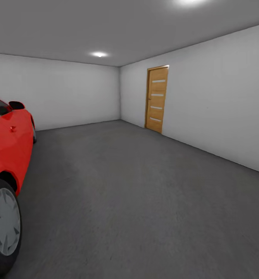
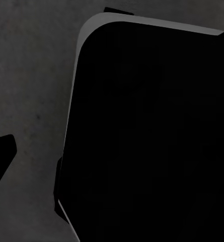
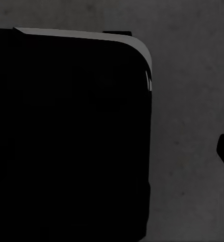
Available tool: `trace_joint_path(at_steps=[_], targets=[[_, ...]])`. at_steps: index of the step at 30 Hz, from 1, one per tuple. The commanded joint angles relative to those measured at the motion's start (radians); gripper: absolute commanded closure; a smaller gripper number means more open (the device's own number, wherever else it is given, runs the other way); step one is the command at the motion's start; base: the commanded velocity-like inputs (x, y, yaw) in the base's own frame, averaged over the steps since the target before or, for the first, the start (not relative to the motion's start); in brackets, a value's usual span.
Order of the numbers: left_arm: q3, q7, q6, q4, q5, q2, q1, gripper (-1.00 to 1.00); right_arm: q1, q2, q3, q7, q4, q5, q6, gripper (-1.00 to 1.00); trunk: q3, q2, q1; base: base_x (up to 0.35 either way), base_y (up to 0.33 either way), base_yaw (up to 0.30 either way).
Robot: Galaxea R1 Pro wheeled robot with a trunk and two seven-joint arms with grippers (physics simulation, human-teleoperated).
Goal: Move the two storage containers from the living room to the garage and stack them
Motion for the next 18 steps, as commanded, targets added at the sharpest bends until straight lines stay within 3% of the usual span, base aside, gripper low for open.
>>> trace_joint_path(at_steps=[1, 18], targets=[[0.000, 0.001, -0.002, 0.000, 0.005, 0.000, 0.000, -1.00, 0.000, 0.000, 0.001, 0.000, 0.001, 0.001, -0.005, -1.00, -0.001, 0.000, 0.001, 0.326, 0.027, 0.046], [0.000, 0.001, 0.005, 0.000, 0.006, 0.000, 0.000, -1.00, 0.000, -0.002, 0.007, 0.000, 0.001, 0.003, -0.002, -1.00, -0.001, 0.000, 0.001, 0.326, 0.088, 0.007]])
